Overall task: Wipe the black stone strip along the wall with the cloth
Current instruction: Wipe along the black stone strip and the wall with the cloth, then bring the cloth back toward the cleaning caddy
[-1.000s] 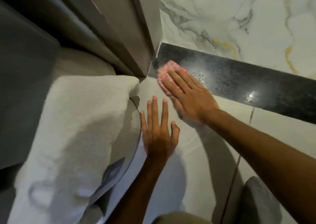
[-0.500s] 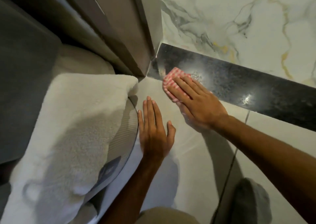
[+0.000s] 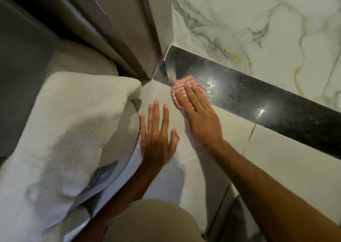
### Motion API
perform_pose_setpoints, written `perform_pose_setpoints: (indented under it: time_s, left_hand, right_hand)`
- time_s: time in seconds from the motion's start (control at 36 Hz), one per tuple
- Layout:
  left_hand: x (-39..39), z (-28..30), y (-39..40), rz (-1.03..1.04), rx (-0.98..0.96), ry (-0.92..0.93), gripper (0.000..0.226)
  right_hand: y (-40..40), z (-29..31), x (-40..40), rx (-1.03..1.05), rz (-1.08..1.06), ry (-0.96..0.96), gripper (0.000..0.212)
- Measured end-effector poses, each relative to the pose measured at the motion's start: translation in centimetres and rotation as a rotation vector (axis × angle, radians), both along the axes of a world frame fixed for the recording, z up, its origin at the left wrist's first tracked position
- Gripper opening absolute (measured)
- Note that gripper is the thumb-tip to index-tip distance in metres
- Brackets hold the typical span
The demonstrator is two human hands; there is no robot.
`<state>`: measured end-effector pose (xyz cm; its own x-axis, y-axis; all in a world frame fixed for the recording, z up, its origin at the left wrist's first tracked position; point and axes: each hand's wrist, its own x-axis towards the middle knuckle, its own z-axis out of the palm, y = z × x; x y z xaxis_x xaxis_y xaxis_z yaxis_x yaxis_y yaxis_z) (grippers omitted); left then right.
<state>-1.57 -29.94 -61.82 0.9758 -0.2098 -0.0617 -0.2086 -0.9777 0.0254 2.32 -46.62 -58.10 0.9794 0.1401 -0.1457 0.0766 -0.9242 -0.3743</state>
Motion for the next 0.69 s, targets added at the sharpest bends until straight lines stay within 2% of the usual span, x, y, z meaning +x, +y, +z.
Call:
perform_pose_setpoints:
  time_s: [0.11,0.19,0.25,0.36,0.47,0.56,0.69]
  left_hand:
    - [0.1,2.4,-0.7,0.022,0.073,0.094,0.069]
    - [0.0,6.0,-1.4,0.001,0.135,0.247,0.071]
    - [-0.4,9.7,-2.0,-0.032,0.138,0.358,0.073]
    - [-1.9,20.4,-3.5,-0.081,0.117,0.458,0.073]
    - [-4.2,34.4,-4.4,-0.018,0.008,0.519,0.075]
    - [-6.3,44.4,-3.9,0.078,-0.200,0.497,0.073]
    - [-7.6,56.0,1.3,0.125,-0.304,0.432,0.071]
  right_hand:
    - [-2.9,2.3,-4.7,0.128,-0.318,0.139,0.074]
    - [-3.3,6.2,-6.8,0.308,-0.590,0.324,0.070]
    - [-3.1,10.0,-7.6,0.436,-0.698,0.415,0.067]
    - [-2.7,20.8,-7.8,0.648,-0.915,0.389,0.054]
    - [-1.8,32.9,-8.9,0.812,-0.908,0.375,0.050]
    - [-0.7,40.9,-10.0,0.869,-0.883,0.411,0.054]
    - [3.1,50.7,-10.7,0.884,-0.778,0.405,0.052]
